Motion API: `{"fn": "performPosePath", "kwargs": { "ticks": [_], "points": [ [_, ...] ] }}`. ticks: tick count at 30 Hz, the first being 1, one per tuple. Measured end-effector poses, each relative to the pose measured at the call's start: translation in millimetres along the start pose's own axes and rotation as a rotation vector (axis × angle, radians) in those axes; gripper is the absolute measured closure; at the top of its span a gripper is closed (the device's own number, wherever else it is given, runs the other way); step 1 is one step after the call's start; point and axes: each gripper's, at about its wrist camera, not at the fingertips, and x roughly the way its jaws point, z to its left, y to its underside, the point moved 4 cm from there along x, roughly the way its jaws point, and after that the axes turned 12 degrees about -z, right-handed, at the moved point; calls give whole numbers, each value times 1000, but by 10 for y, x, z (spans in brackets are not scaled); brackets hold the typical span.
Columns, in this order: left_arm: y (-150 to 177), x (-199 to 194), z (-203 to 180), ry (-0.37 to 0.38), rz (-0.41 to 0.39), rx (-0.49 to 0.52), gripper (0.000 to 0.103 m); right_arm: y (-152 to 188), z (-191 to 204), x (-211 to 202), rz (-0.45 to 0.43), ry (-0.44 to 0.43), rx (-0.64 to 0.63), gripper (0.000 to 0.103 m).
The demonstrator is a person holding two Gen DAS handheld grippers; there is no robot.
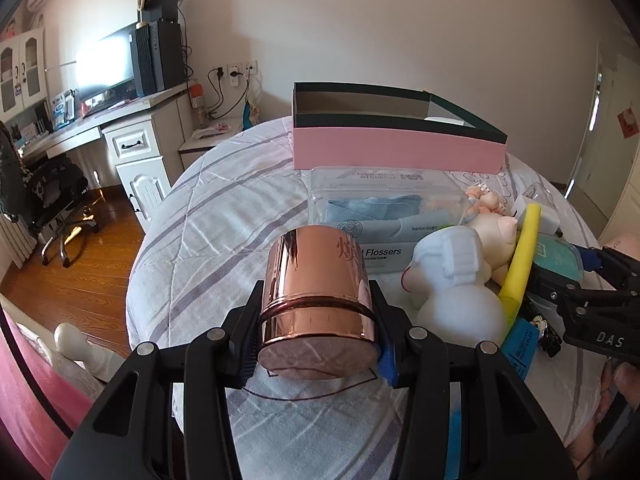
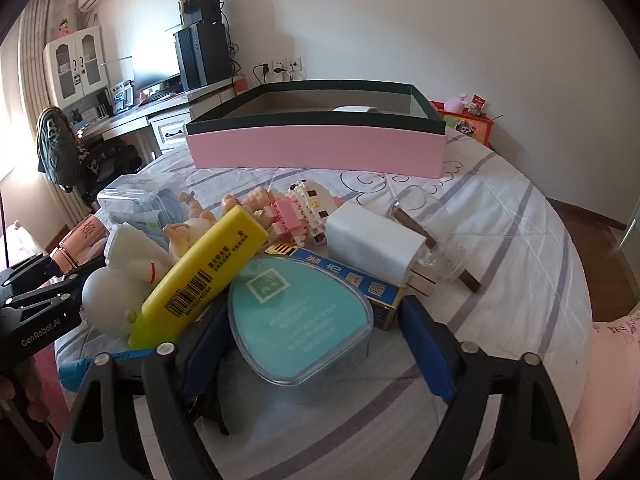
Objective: Organize rigid objects
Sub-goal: 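Grasp the rose-gold cup with the left tool while the right tool grasps the teal case, then lower the rose-gold cup and teal case into the pink box and open both tools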
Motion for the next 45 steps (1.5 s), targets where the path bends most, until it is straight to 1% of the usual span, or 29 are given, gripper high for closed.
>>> {"fn": "performPosePath", "kwargs": {
  "ticks": [2,3,4,10,16,21,27,31,34,36,38,40,42,43,45],
  "points": [
    [-31,-42,-19,3,-12,-4,56,7,8,-15,-7,0,-11,36],
    [-46,-60,-33,7,-15,-1,56,5,1,-39,-18,-7,-10,41],
    [-61,-77,-51,7,-19,2,56,8,-12,-54,-20,-10,-8,42],
    [-178,-168,-175,17,-45,14,56,-17,-103,-202,-49,2,5,42],
    [-392,-227,-358,36,-81,33,56,-210,-134,-370,-113,5,-5,42],
    [-645,-231,-508,53,-110,62,56,-454,-114,-458,-174,0,-19,42],
    [-1136,-61,-668,137,-138,89,56,-916,-97,-420,-242,-10,-66,42],
    [-1543,200,-758,126,-164,152,56,-1274,-104,-250,-260,-28,-99,42],
    [-1797,548,-794,157,-129,150,56,-1537,-110,13,-250,-32,-130,42],
    [-1913,833,-763,149,-91,146,56,-1691,-145,258,-219,-65,-112,42],
    [-1974,1134,-722,157,-38,130,56,-1817,-187,567,-176,-63,-113,42],
    [-2003,1458,-640,143,11,125,56,-1891,-222,884,-127,-75,-106,42],
    [-1987,1768,-567,127,66,117,56,-1913,-246,1163,-81,-82,-98,42],
    [-1969,1904,-540,127,93,105,56,-1919,-249,1346,-40,-82,-102,42],
    [-1922,2123,-480,130,138,82,56,-1896,-275,1595,4,-78,-100,42]
  ]
}}
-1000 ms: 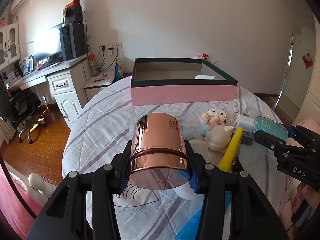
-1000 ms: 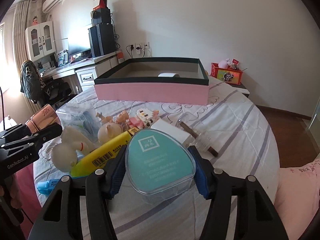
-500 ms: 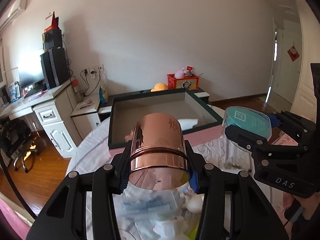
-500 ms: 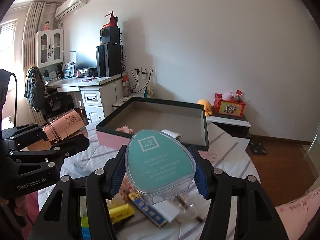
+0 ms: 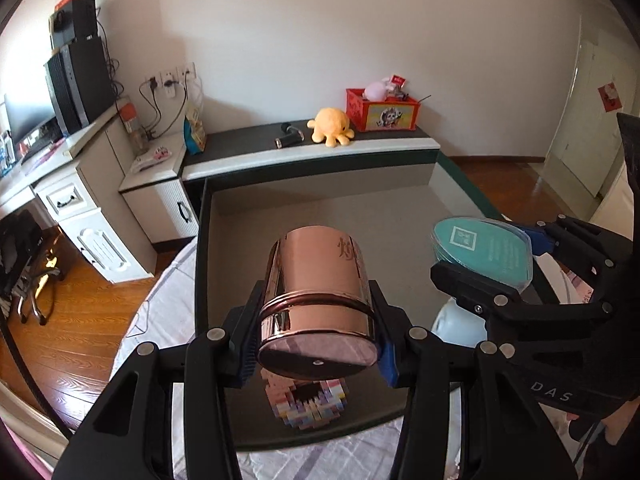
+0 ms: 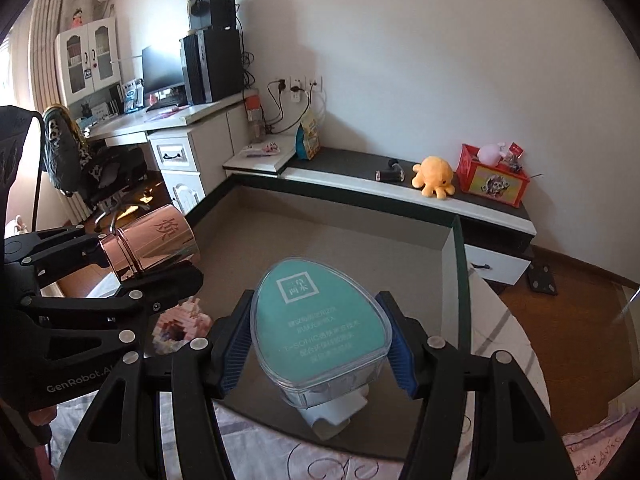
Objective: Organize rigid objects
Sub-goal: 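Lower the rose-gold cup and teal case into the pink box and open both tools, then withdraw both tools from the box back over the bed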
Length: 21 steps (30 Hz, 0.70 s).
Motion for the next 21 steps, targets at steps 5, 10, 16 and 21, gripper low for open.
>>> {"fn": "performPosePath", "kwargs": {
  "ticks": [5,10,16,21],
  "points": [
    [90,387,50,-25,109,-2,56,142,-87,422,124,19,4,42],
    [124,457,53,-87,144,-5,44,241,-118,526,158,20,13,42],
    [39,55,208,-96,50,-56,22,135,-134,265,90,34,35,29],
    [-102,-785,153,-111,-144,-36,11,-78,-37,-435,-58,39,48,21]
  ]
}}
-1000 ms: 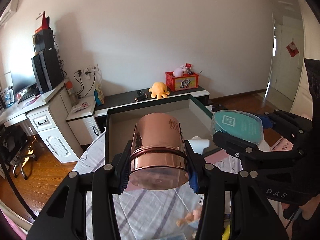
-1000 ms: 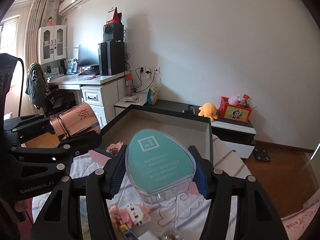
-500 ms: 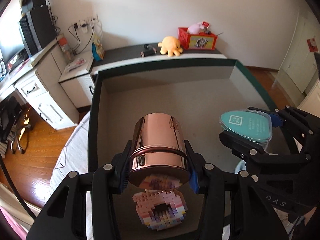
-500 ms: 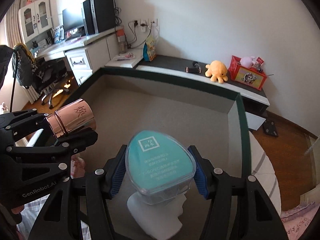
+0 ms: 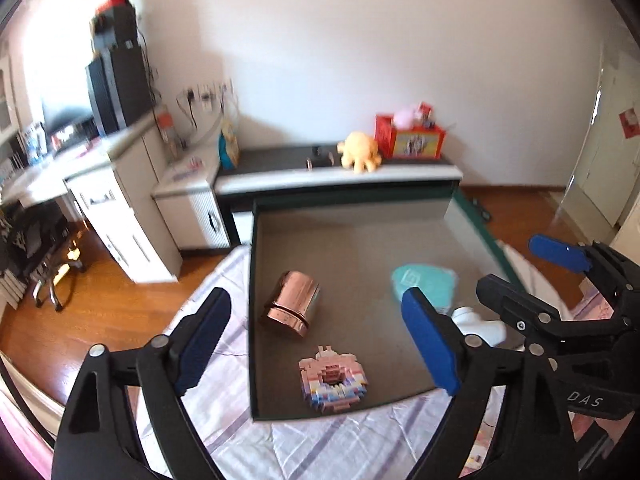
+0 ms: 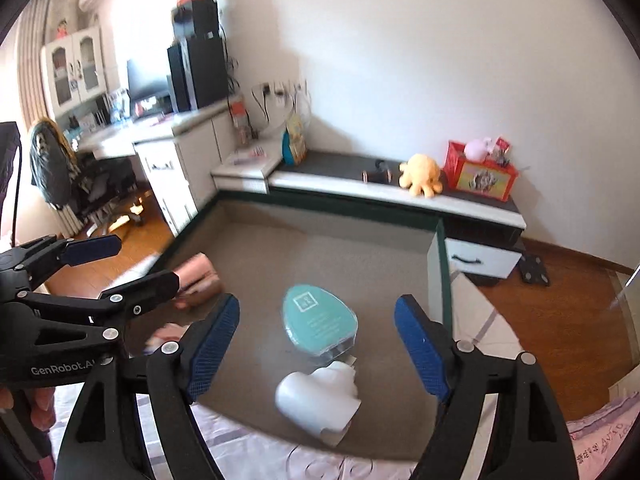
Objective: Organize rigid objects
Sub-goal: 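Withdraw both tools from the box back over the bed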
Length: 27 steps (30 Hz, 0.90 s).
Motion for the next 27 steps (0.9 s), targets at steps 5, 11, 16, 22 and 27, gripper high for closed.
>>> {"fn": "performPosePath", "kwargs": {
  "ticks": [5,11,16,22,27],
  "points": [
    [-69,-1077,-46,-94,-264,32,0,-108,173,-883,-161,-9,7,18],
    [161,-2117,-152,-156,-429,30,0,43,425,-1948,-341,24,23,0],
    [394,-2754,-236,-143,-483,-8,0,219,640,-2613,-433,51,15,0],
    [627,-3290,-367,-166,-513,20,0,450,789,-3179,-504,117,-8,0],
    [745,-3506,-428,-185,-524,20,0,586,834,-3470,-535,139,-4,0]
  ]
}}
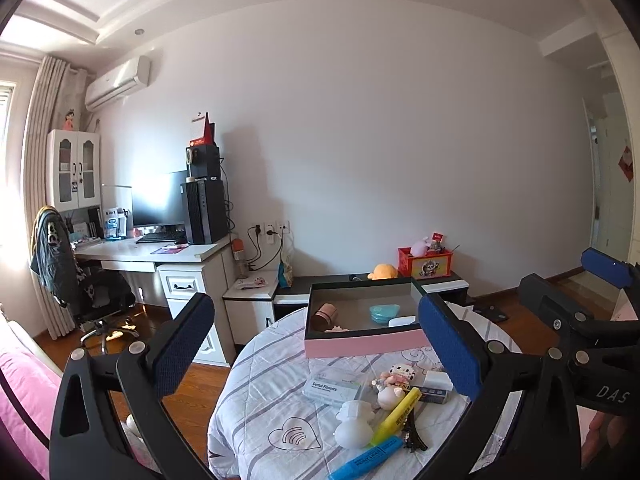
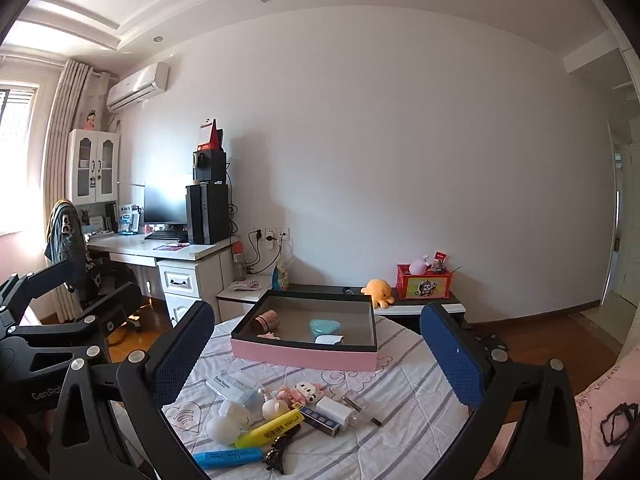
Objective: Organize rigid objects
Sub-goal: 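Withdraw both tools from the box back over the bed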
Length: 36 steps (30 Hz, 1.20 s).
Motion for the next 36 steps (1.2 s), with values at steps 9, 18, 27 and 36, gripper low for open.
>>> {"fn": "performPosePath", "kwargs": {
  "ticks": [9,18,27,36],
  "points": [
    [-55,-210,-11,-26,-26,-3,0,-41,-19,-188,-16,16,-6,0],
    [-20,-183,-29,-18,-10,-9,0,-60,-53,-237,-13,22,-7,0],
    [39,-172,-17,-17,3,-9,0,-19,-33,-231,5,19,-7,0],
    [99,-130,-24,-9,16,-12,0,15,-21,-186,21,15,-2,0]
  ]
}}
